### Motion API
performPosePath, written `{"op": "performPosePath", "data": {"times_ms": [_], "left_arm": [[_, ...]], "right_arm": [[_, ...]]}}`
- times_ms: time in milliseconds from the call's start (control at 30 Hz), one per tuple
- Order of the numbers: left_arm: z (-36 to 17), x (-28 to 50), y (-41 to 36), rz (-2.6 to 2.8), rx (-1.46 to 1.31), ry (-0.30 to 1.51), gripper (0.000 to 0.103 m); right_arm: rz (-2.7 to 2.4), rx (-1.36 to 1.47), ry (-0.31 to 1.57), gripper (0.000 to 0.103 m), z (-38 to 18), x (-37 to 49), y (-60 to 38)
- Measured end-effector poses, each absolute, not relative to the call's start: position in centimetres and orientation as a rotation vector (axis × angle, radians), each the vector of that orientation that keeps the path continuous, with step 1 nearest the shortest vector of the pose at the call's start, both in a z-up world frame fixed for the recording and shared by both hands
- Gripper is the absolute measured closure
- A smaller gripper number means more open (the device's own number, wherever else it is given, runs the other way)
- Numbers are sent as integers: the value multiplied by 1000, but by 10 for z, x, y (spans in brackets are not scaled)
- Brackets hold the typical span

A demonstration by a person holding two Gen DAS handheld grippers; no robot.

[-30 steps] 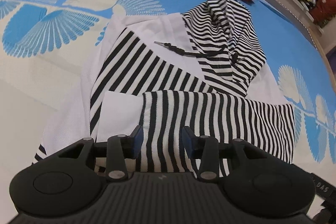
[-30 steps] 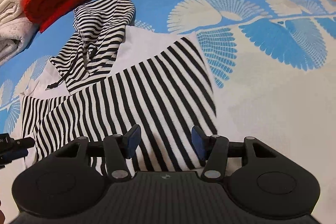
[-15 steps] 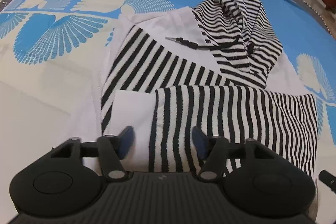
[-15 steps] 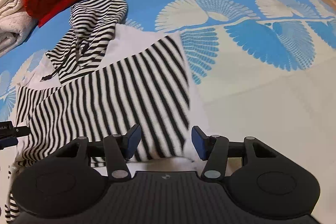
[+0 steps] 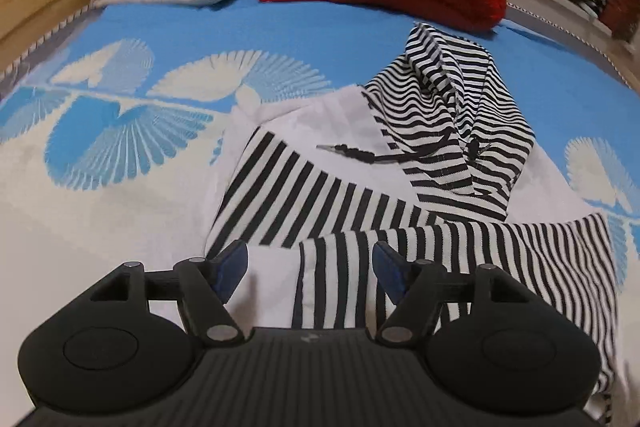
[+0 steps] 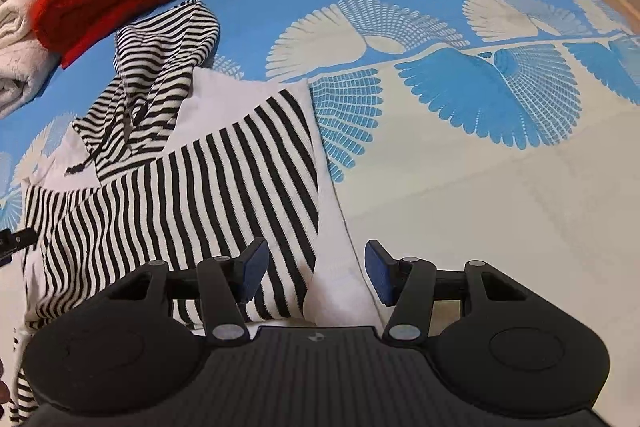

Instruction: Fold small clothes

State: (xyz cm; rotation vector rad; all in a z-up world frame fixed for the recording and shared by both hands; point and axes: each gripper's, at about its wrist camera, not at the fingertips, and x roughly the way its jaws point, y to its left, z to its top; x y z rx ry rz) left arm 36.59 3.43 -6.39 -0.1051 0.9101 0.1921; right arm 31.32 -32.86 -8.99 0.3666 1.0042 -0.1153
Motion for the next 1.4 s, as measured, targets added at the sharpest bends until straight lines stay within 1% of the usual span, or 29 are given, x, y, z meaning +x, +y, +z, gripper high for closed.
{"op": "performPosePath", "data": {"times_ms": [67, 200, 333, 467, 500, 533, 567, 633, 700, 800, 900, 967, 1033, 1100, 1167, 1200, 1267, 1300, 1367, 1400], "left_arm": [[-59, 365, 35, 197, -68, 913, 29], [-47, 379, 27, 194, 35, 875, 24], [-32, 427, 20, 132, 40, 819, 19], [-27, 500, 20, 57, 0, 773, 20], [-30, 523, 21, 26, -22, 774, 22], [-32, 543, 23, 0, -33, 767, 29], [-35, 563, 24, -11, -23, 754, 34], [-44, 603, 26, 27, 56, 705, 52], [-58, 641, 26, 40, 143, 676, 55], [-84, 690, 34, 32, 157, 730, 55], [-106, 726, 29, -37, 127, 822, 52], [-112, 740, 16, -110, 148, 829, 43], [-112, 751, 3, -141, 132, 815, 25], [-113, 763, -8, -174, 91, 832, 23], [-119, 768, -21, -230, 71, 878, 22], [-122, 771, -29, -238, 106, 887, 22], [-130, 774, -46, -168, 247, 885, 25], [-134, 777, -47, -136, 274, 896, 27], [-131, 781, -41, -122, 218, 889, 43], [-129, 782, -38, -102, 205, 884, 59]], "right_arm": [[-110, 379, 998, 48, -87, 314, -332], [-108, 399, 980, 46, -81, 317, -338], [-122, 406, 988, 46, -85, 320, -341], [-120, 403, 1004, 46, -91, 325, -337], [-117, 403, 1007, 46, -92, 326, -335], [-113, 404, 1010, 46, -93, 327, -334], [-109, 402, 1014, 46, -95, 328, -332], [-102, 397, 1018, 46, -96, 330, -329], [-97, 385, 1022, 46, -98, 331, -327], [-100, 365, 1027, 46, -101, 332, -326], [-105, 359, 1039, 46, -104, 332, -327], [-95, 362, 1046, 46, -105, 332, -327], [-90, 358, 1045, 46, -104, 330, -327], [-90, 347, 1049, 45, -105, 330, -326], [-92, 355, 1058, 45, -107, 330, -326], [-92, 357, 1063, 45, -109, 330, -326], [-91, 349, 1069, 45, -111, 330, -325], [-92, 347, 1070, 45, -111, 330, -324], [-92, 348, 1068, 45, -110, 331, -324], [-95, 348, 1066, 45, -110, 330, -325]]}}
